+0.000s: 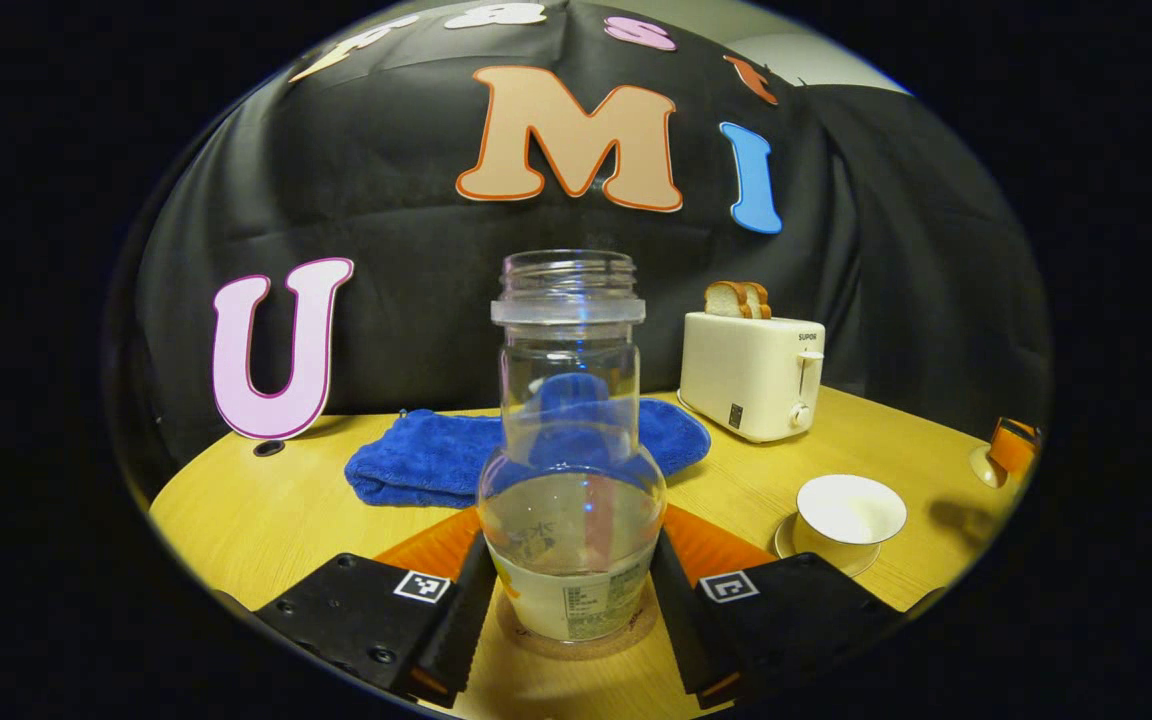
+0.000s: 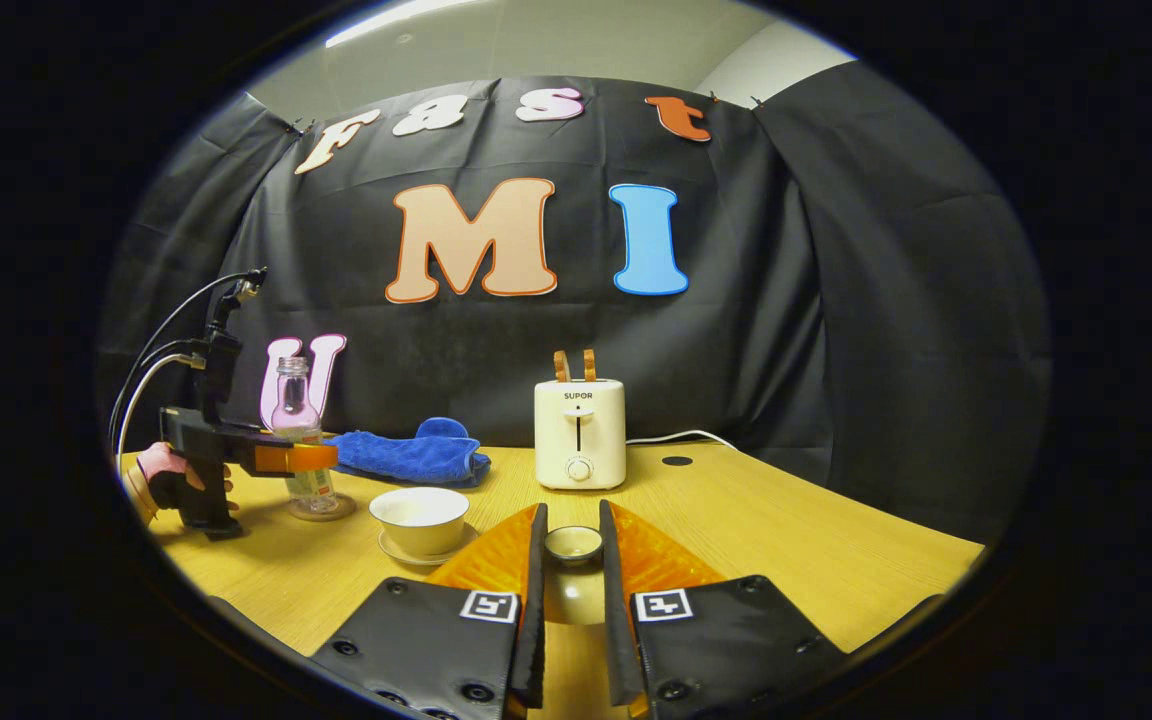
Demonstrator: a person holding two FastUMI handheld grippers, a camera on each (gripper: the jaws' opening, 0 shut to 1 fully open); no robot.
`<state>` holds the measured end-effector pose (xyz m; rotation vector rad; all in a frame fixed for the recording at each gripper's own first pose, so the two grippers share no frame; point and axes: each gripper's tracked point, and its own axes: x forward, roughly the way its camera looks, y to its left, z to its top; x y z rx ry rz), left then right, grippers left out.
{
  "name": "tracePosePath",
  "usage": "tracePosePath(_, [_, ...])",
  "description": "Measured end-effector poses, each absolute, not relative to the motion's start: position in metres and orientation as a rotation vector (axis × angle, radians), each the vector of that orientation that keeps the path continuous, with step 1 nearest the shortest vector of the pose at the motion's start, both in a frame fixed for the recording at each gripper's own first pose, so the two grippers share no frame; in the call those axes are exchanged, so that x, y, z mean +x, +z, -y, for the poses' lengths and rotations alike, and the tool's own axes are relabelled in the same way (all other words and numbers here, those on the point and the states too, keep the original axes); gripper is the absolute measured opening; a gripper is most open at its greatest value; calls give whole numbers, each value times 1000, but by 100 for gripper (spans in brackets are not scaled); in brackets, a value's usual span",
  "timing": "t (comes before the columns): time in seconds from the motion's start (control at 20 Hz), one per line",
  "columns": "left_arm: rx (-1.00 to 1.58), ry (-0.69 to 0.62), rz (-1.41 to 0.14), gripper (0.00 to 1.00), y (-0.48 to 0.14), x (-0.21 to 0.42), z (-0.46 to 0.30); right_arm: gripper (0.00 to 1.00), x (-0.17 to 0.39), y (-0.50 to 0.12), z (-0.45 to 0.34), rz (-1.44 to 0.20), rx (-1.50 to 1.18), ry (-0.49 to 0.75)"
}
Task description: Open the teacup lid with one hand, grasp the water bottle and pour water into the teacup with the other hand; after pouring, place the water bottle on the coaster and then close the teacup lid.
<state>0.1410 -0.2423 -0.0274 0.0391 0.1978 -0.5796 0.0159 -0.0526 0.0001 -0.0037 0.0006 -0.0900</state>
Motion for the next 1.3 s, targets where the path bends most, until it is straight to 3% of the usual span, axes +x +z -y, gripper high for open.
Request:
tracePosePath(0.35, [72,-578,-184,80,-32,136,243,28,16,1,53,0,-4,-94])
tracePosePath(0.65, [61,-582,-162,90,-28,131,242,28,16,1,53,-1,-4,-94])
tracePosePath(1.3, [14,-551,-2,94,-2,98,218,28,17,-1,52,-2,-3,-86])
